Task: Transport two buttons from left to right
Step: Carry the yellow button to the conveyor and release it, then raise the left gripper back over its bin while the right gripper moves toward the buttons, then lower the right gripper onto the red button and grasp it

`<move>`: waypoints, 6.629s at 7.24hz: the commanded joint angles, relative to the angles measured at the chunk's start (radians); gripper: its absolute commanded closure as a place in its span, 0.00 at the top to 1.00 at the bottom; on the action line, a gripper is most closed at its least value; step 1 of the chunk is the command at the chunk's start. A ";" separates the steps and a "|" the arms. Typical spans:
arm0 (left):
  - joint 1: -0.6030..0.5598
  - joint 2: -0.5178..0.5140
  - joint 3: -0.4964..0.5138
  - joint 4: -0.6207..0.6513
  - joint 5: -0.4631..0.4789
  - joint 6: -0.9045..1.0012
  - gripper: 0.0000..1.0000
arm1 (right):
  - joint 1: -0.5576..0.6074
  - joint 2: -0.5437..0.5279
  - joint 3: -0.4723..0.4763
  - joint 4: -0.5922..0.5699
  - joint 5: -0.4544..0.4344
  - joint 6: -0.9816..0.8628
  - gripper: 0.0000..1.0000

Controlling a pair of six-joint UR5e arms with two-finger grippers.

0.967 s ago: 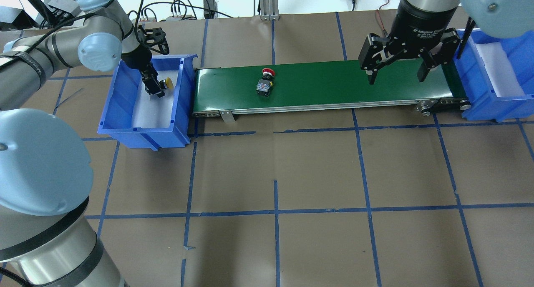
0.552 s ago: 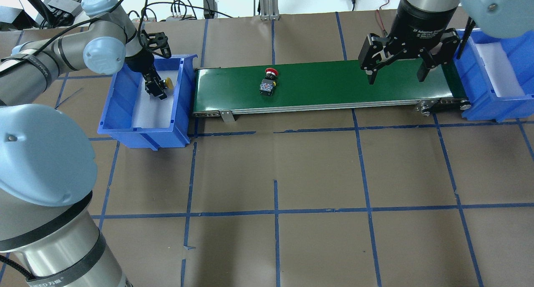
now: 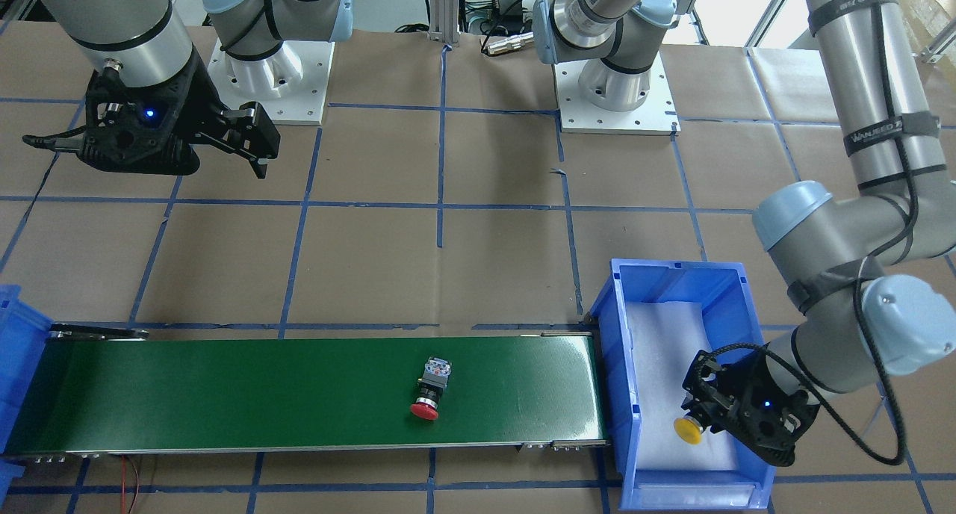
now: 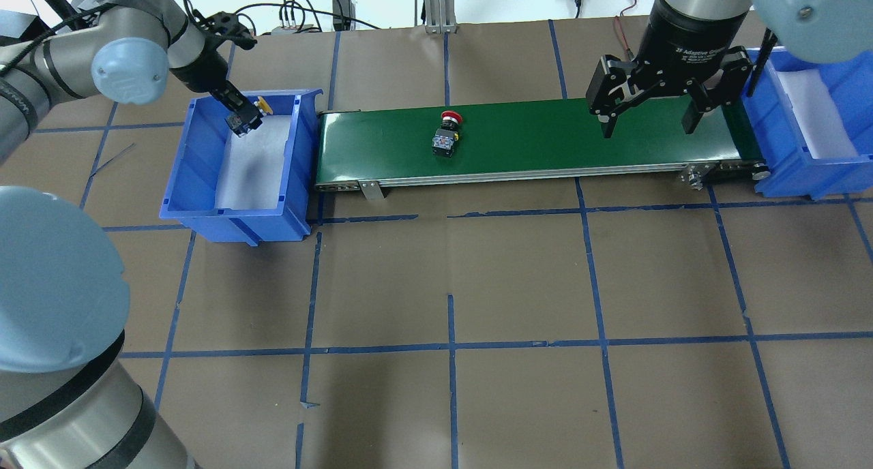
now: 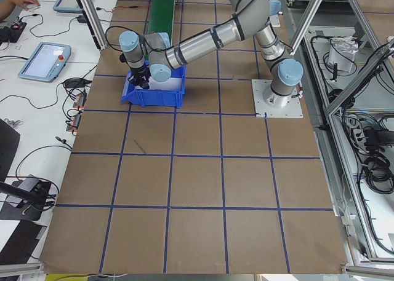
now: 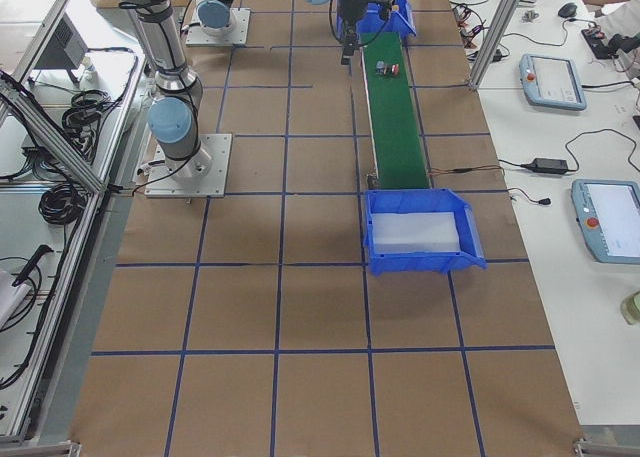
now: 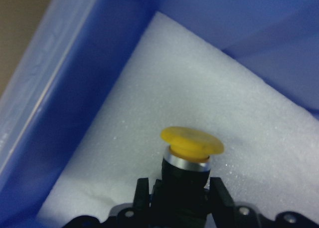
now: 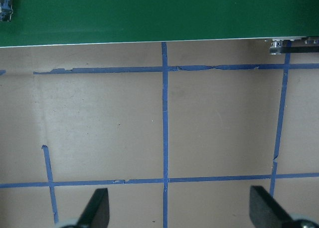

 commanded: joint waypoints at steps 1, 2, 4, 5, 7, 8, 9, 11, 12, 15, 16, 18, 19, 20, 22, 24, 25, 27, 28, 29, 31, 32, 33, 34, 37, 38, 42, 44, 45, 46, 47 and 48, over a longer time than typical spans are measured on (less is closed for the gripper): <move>-0.008 0.122 -0.010 -0.010 -0.027 -0.335 0.33 | 0.000 0.000 0.000 -0.001 0.001 0.001 1.00; -0.037 0.157 -0.012 -0.021 -0.047 -0.487 0.36 | 0.000 0.000 0.000 -0.001 0.001 -0.002 1.00; -0.211 0.144 -0.010 -0.014 -0.038 -0.827 0.37 | 0.000 0.000 0.000 -0.001 0.000 -0.006 1.00; -0.282 0.108 -0.001 -0.011 -0.036 -0.899 0.37 | 0.000 0.000 0.000 -0.001 0.000 -0.006 1.00; -0.333 -0.007 -0.012 0.064 0.010 -1.097 0.37 | 0.000 0.000 0.000 0.001 0.000 -0.006 1.00; -0.342 -0.053 -0.010 0.078 0.094 -1.132 0.37 | 0.000 -0.002 0.000 0.001 0.001 -0.008 1.00; -0.344 -0.058 -0.012 0.078 0.099 -1.132 0.37 | 0.000 -0.002 0.000 0.001 0.001 -0.008 1.00; -0.347 -0.034 -0.016 0.034 0.101 -1.136 1.00 | 0.000 -0.002 0.000 0.001 0.001 -0.014 1.00; -0.349 -0.029 -0.015 0.014 0.102 -1.136 1.00 | 0.000 -0.002 0.000 0.001 0.001 -0.018 1.00; -0.327 0.111 -0.007 -0.044 0.108 -1.131 1.00 | 0.000 0.000 0.000 0.001 0.001 -0.018 1.00; -0.326 0.186 0.000 -0.172 0.166 -1.120 1.00 | 0.000 -0.002 0.000 0.001 0.001 -0.018 1.00; -0.297 0.332 -0.018 -0.338 0.176 -1.114 1.00 | 0.000 0.000 0.000 0.005 0.001 -0.017 1.00; -0.293 0.386 -0.021 -0.421 0.177 -1.078 1.00 | 0.000 0.000 0.000 0.001 0.001 -0.017 1.00; -0.290 0.388 -0.042 -0.438 0.179 -1.026 1.00 | -0.006 0.003 0.000 -0.007 -0.008 -0.020 1.00; -0.284 0.487 -0.155 -0.437 0.171 -1.021 1.00 | -0.034 0.006 -0.008 -0.065 0.058 -0.038 1.00; -0.244 0.541 -0.254 -0.335 0.177 -0.967 1.00 | -0.031 -0.003 -0.017 -0.054 0.063 -0.029 1.00; -0.244 0.553 -0.271 -0.334 0.188 -0.959 1.00 | -0.034 0.003 -0.017 -0.062 0.049 -0.023 1.00; -0.243 0.537 -0.251 -0.331 0.219 -0.958 1.00 | -0.023 0.012 -0.021 -0.074 0.061 -0.022 1.00; -0.244 0.529 -0.253 -0.334 0.220 -0.959 1.00 | -0.021 0.029 -0.009 -0.083 0.058 -0.017 1.00; -0.244 0.526 -0.251 -0.328 0.220 -0.958 1.00 | -0.026 0.069 -0.008 -0.074 0.038 -0.014 1.00; -0.244 0.524 -0.251 -0.326 0.220 -0.958 1.00 | -0.028 0.103 -0.020 -0.089 0.023 -0.012 1.00; -0.244 0.524 -0.251 -0.326 0.220 -0.958 1.00 | -0.017 0.153 -0.029 -0.129 0.023 -0.003 1.00; -0.243 0.526 -0.251 -0.326 0.220 -0.958 1.00 | -0.006 0.188 -0.041 -0.152 0.023 0.009 1.00; -0.244 0.524 -0.253 -0.323 0.225 -0.958 1.00 | 0.011 0.192 -0.054 -0.169 0.020 0.024 1.00; -0.244 0.524 -0.257 -0.322 0.223 -0.958 1.00 | 0.012 0.219 -0.055 -0.223 0.018 0.012 1.00; -0.244 0.518 -0.257 -0.322 0.225 -0.959 1.00 | 0.014 0.235 -0.055 -0.238 0.021 0.026 1.00; -0.244 0.518 -0.257 -0.322 0.225 -0.959 1.00 | 0.020 0.362 -0.057 -0.330 0.032 0.060 1.00; -0.244 0.518 -0.259 -0.322 0.225 -0.959 1.00 | 0.031 0.388 -0.064 -0.332 0.047 0.096 1.00; -0.244 0.518 -0.259 -0.323 0.225 -0.959 1.00 | 0.029 0.402 -0.064 -0.335 0.085 0.112 1.00; -0.246 0.520 -0.259 -0.322 0.225 -0.959 1.00 | 0.026 0.438 -0.055 -0.347 0.092 0.124 1.00; -0.246 0.520 -0.259 -0.320 0.225 -0.959 1.00 | 0.026 0.451 -0.064 -0.353 0.089 0.130 1.00; -0.244 0.518 -0.259 -0.320 0.225 -0.959 1.00 | 0.029 0.454 -0.069 -0.355 0.093 0.133 1.00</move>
